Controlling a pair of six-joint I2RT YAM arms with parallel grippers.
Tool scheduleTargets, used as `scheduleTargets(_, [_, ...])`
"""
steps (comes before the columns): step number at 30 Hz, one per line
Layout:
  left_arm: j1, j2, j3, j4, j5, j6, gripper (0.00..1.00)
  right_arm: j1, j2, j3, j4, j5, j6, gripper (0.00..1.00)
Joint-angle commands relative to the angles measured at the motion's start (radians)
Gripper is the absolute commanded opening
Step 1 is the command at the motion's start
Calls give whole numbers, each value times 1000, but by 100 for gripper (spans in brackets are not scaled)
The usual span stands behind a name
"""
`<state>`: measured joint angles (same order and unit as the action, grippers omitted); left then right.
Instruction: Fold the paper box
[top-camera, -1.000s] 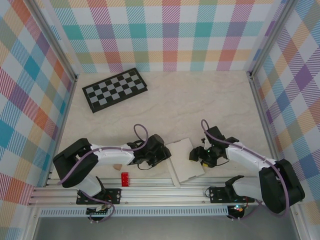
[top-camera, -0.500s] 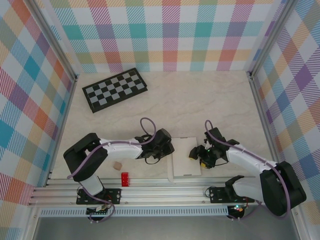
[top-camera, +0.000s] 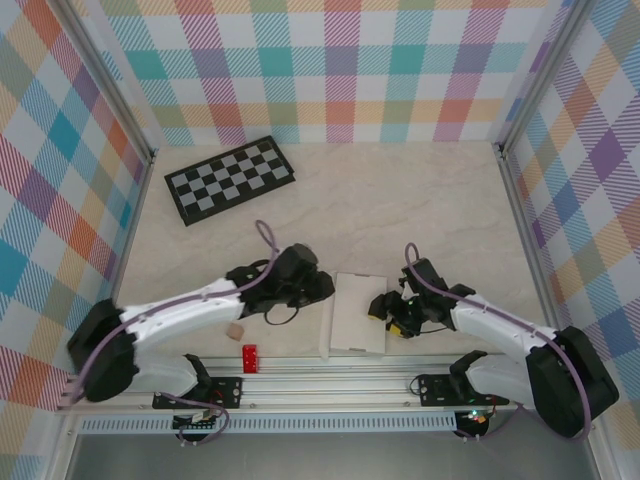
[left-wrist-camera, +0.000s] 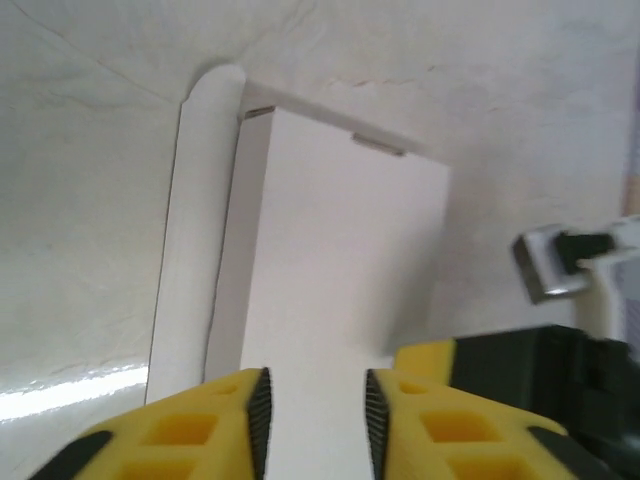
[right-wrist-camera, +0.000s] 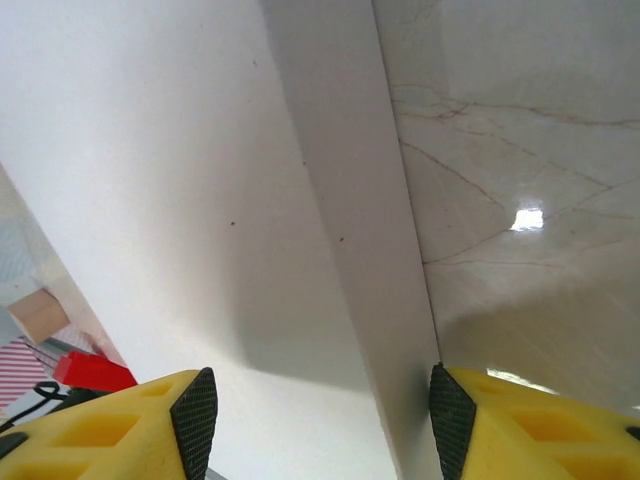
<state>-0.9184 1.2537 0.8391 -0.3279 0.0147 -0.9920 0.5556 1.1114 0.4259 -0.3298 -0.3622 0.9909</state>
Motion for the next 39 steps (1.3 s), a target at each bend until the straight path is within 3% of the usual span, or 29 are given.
scheduleTargets(1, [50, -172, -121, -186, -14, 6, 41, 31, -43, 14, -3, 42, 72, 61])
scheduleTargets(4, [72, -305, -208, -207, 12, -42, 47, 48, -5, 119, -115, 100, -47, 61])
scheduleTargets(6, [73, -351, -239, -219, 18, -72, 48, 54, 40, 146, -100, 65, -52, 61])
scheduleTargets(12, [72, -415, -280, -228, -24, -131, 53, 253, 176, 203, 165, 77, 173, 61])
scheduleTargets(14, [72, -416, -283, -232, -28, -152, 53, 310, 205, 276, 137, 114, 161, 61])
scheduleTargets(16, [72, -414, -300, -214, 0, -187, 54, 326, 214, 384, -20, 177, 50, 61])
scheduleTargets(20, [21, -445, -315, -199, -14, -270, 53, 265, 208, 585, -305, 364, -331, 66])
scheduleTargets(23, [-81, -454, -297, -189, -81, -363, 52, 163, 322, 761, -440, 342, -641, 69])
scheduleTargets(26, [-230, -392, -289, -110, -156, -495, 52, 98, 468, 915, -522, 269, -854, 70])
scheduleTargets(31, [-398, -175, -219, 19, -237, -666, 52, 65, 599, 1048, -512, 191, -937, 70])
scheduleTargets(39, [-434, -78, -175, 8, -318, -771, 56, 53, 753, 1152, -535, 142, -978, 72])
